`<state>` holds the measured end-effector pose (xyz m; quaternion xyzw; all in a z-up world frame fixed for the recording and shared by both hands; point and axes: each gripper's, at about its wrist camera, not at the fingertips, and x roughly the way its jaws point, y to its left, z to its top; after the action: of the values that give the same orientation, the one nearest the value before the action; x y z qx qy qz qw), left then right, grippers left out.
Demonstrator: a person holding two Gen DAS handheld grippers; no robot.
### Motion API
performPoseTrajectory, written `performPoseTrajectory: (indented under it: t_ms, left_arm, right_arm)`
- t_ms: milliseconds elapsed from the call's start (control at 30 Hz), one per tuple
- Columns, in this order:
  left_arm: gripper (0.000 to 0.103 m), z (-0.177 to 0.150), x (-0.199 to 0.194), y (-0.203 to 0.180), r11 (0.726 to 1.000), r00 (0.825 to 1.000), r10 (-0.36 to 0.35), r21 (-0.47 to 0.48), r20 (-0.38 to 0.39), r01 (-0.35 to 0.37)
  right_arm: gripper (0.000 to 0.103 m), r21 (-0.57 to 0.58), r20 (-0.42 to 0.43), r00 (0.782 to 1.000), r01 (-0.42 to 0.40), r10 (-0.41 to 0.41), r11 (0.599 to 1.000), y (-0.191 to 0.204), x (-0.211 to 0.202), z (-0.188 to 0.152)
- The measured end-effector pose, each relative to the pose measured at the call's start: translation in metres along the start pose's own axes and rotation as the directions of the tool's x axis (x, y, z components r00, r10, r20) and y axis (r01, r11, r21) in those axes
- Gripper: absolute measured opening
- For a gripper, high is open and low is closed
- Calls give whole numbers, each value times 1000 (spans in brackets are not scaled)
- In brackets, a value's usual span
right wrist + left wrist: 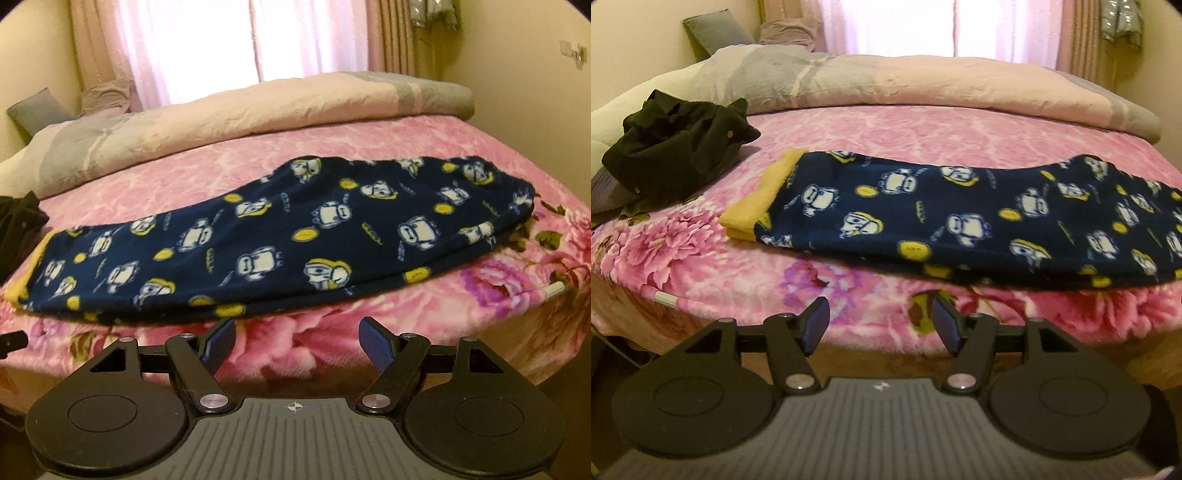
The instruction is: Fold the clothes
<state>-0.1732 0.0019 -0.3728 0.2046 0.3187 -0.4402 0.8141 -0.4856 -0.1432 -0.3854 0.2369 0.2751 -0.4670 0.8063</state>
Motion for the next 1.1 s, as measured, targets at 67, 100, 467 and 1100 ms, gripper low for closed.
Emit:
performPoseTrajectory:
  t_ms: [67,100,467,1100]
  left_arm:
    - [58,-3,-4,-3,1000,1000,-11,10,2,11]
    - [58,-5,-6,-4,1000,1000,-16,15,3,16]
    - [60,-9,-20,-15,997,998,-64,47,17,64]
    - [60,16,48,-12,927,958,-274,-288,-85,240]
  right_arm:
    - [77,-4,11,1000,7,-7,1000,1,-6,-5]
    - [77,0,15,1000,8,-8,1000,1,-9,-7]
    - [77,72,79,996,32,-38,997,-18,-42,-12]
    - [76,182,-21,1000,25,-22,983,-78,19,13]
